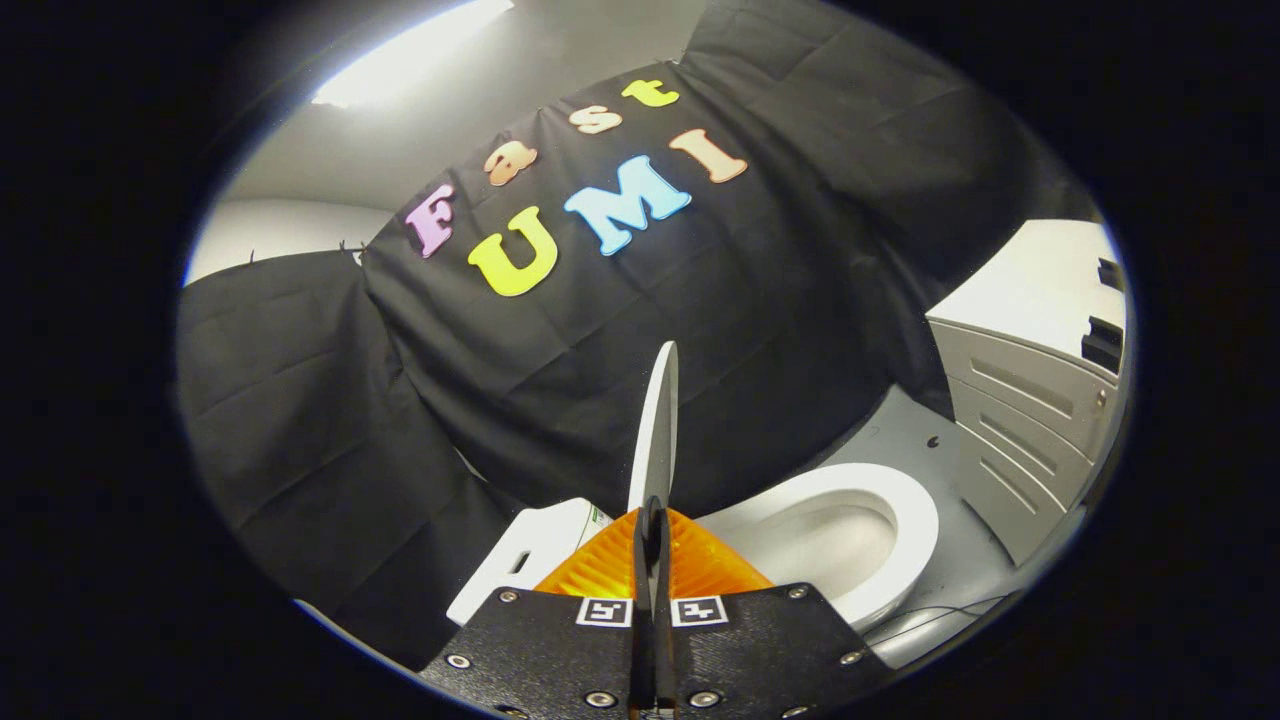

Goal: Open the toilet lid.

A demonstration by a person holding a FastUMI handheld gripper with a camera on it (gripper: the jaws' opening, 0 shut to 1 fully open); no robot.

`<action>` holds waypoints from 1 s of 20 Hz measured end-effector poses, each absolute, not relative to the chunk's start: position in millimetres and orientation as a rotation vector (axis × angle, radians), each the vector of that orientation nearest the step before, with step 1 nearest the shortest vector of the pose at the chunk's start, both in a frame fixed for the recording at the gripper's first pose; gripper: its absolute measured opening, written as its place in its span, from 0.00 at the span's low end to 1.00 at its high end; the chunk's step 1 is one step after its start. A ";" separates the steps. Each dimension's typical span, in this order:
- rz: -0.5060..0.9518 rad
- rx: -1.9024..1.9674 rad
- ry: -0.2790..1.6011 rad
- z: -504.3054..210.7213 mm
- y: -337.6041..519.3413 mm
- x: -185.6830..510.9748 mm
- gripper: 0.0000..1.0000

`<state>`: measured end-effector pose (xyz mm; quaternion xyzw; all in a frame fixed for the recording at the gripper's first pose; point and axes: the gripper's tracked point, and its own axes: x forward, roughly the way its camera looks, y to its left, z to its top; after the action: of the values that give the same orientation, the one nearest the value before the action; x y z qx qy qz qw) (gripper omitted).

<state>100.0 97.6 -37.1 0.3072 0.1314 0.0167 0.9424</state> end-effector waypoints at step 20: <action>0.199 0.449 0.207 19.5 219.3 118.6 0.00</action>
<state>118.6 219.3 19.5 0.2219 0.1022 0.0985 0.9647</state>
